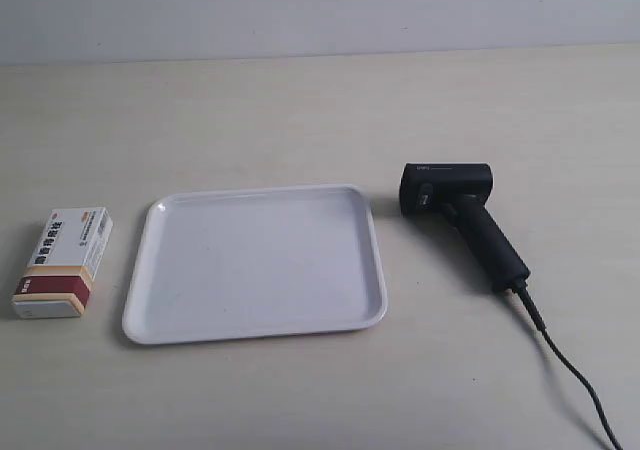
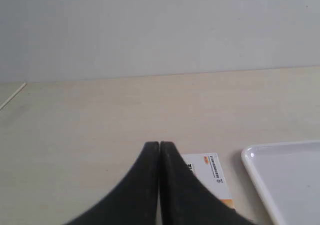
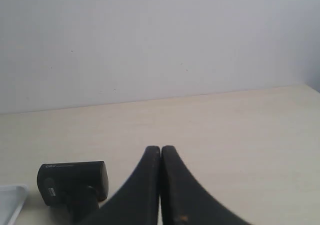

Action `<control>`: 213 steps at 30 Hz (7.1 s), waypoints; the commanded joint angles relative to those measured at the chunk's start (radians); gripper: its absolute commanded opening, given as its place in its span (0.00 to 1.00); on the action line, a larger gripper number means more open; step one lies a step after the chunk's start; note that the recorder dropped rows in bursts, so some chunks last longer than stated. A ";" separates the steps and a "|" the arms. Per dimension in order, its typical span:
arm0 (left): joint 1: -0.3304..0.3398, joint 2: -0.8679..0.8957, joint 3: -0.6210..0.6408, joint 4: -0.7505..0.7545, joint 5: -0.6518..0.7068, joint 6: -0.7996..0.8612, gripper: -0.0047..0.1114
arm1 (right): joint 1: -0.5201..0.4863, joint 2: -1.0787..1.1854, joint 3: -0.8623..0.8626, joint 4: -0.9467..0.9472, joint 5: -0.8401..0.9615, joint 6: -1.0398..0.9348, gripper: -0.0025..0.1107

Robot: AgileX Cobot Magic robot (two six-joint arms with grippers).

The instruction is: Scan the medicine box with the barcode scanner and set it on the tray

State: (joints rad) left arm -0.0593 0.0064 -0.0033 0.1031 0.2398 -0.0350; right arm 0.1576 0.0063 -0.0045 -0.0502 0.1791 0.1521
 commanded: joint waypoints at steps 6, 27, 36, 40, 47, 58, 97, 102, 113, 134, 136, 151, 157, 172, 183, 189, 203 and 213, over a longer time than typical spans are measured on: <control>0.003 -0.006 0.003 -0.008 -0.003 0.000 0.06 | -0.006 -0.006 0.005 -0.001 -0.001 -0.003 0.02; 0.003 -0.006 0.003 -0.010 -0.194 -0.312 0.06 | -0.006 -0.006 0.005 0.027 -0.050 0.022 0.02; 0.003 0.004 -0.016 0.001 -0.228 -0.416 0.04 | -0.006 -0.006 0.005 0.174 -0.145 0.084 0.02; 0.003 0.150 -0.059 0.001 -0.228 -0.386 0.04 | -0.006 -0.006 0.005 0.174 -0.137 0.084 0.02; 0.000 0.605 -0.144 0.071 -0.224 -0.384 0.04 | -0.006 0.174 -0.063 0.174 -0.074 0.083 0.02; 0.000 1.199 -0.195 0.289 -0.587 -0.366 0.71 | -0.006 0.485 -0.065 0.170 -0.214 0.075 0.02; 0.000 1.573 -0.451 0.793 -0.636 -0.575 0.04 | 0.133 0.652 -0.175 0.144 -0.146 0.128 0.02; 0.000 1.546 -0.621 1.491 -0.934 -1.043 0.04 | 0.283 0.859 -0.254 0.144 -0.150 0.098 0.12; -0.244 1.656 -0.807 1.641 -1.002 -0.941 0.04 | 0.378 1.418 -0.485 0.137 -0.209 -0.084 0.73; -0.272 1.746 -0.831 1.641 -0.984 -0.930 0.04 | 0.300 1.779 -0.714 0.137 -0.260 -0.262 0.76; -0.272 1.746 -0.831 1.641 -0.984 -0.930 0.04 | 0.300 1.812 -0.733 0.137 -0.261 -0.273 0.76; -0.222 1.787 -0.827 1.641 -0.964 -0.909 0.04 | 0.302 1.595 -0.783 0.034 0.059 -0.400 0.02; -0.219 1.787 -0.820 1.641 -1.013 -0.877 0.04 | 0.302 1.524 -0.781 -0.045 0.105 -0.400 0.02; -0.219 1.808 -0.809 1.641 -0.922 -0.777 0.04 | 0.308 1.521 -0.856 -0.156 0.183 -0.425 0.02; -0.219 1.809 -0.809 1.641 -0.937 -0.780 0.04 | 0.308 1.632 -0.884 -0.125 0.215 -0.444 0.02; -0.219 1.807 -0.809 1.641 -0.950 -0.780 0.04 | 0.308 1.679 -0.884 -0.125 0.201 -0.440 0.02; -0.131 1.851 -0.811 1.641 -1.088 -0.685 0.04 | 0.308 1.531 -0.884 -0.104 0.254 -0.449 0.02; -0.121 1.882 -0.825 1.641 -1.140 -0.656 0.04 | 0.383 1.527 -0.898 -0.087 0.271 -0.508 0.02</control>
State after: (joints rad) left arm -0.1822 1.8888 -0.8216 1.7568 -0.8715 -0.7033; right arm 0.5239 1.5449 -0.8842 -0.1405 0.4696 -0.3341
